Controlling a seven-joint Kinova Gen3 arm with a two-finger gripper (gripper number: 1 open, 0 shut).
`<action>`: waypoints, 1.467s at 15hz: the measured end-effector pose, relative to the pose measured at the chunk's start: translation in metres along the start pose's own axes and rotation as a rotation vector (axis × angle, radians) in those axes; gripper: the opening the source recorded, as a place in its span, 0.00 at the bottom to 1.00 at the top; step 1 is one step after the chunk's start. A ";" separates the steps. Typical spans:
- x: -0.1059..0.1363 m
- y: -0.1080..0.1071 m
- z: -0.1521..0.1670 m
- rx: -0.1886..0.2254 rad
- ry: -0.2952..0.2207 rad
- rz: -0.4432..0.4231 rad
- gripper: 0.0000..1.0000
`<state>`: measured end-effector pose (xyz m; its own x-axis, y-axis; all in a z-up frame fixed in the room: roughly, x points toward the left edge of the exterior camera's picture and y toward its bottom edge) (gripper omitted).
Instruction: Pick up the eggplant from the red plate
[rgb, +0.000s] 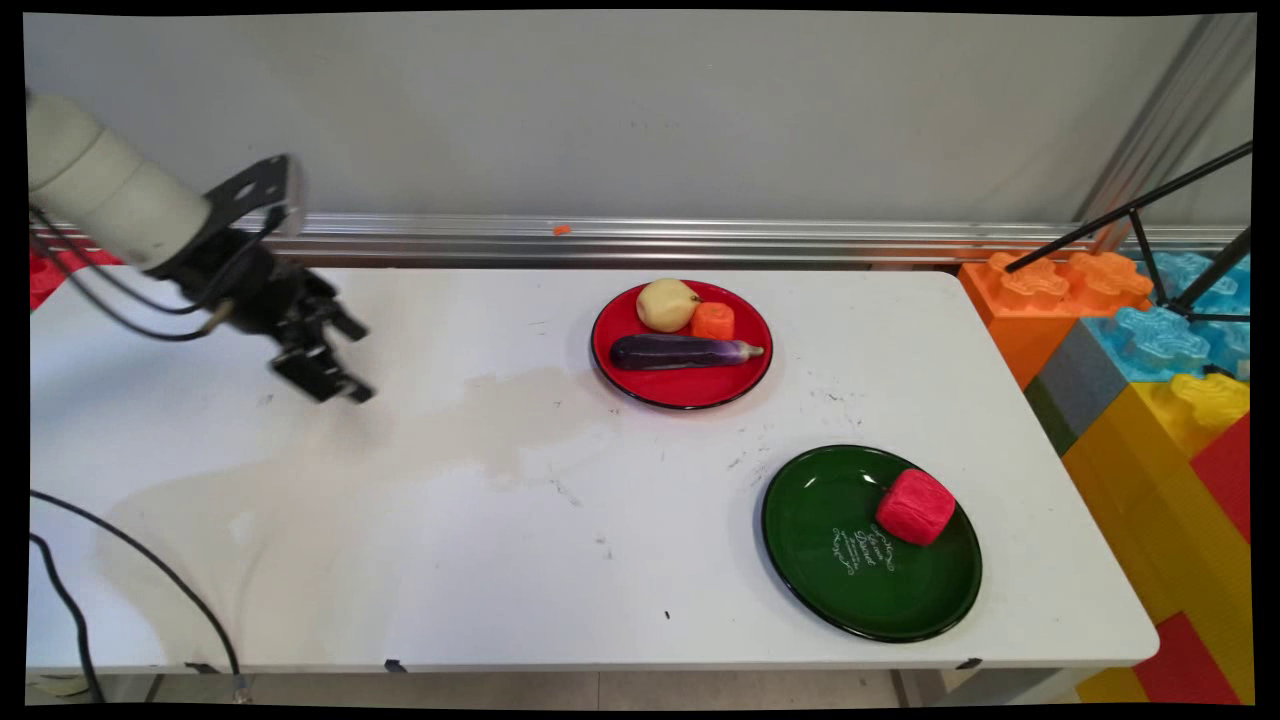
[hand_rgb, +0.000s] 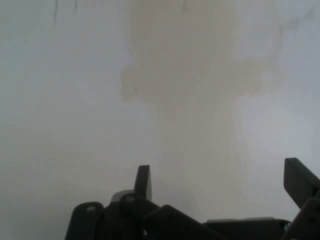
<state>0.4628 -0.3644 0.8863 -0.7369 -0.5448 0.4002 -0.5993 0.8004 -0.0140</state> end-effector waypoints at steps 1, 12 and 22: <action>0.013 0.002 0.004 0.002 0.039 -0.010 1.00; 0.131 -0.004 0.090 0.072 0.224 0.007 1.00; 0.186 -0.024 0.205 0.044 0.214 0.058 1.00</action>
<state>0.2759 -0.5360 0.7733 -0.6902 -0.4293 0.5826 -0.5747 0.8144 -0.0808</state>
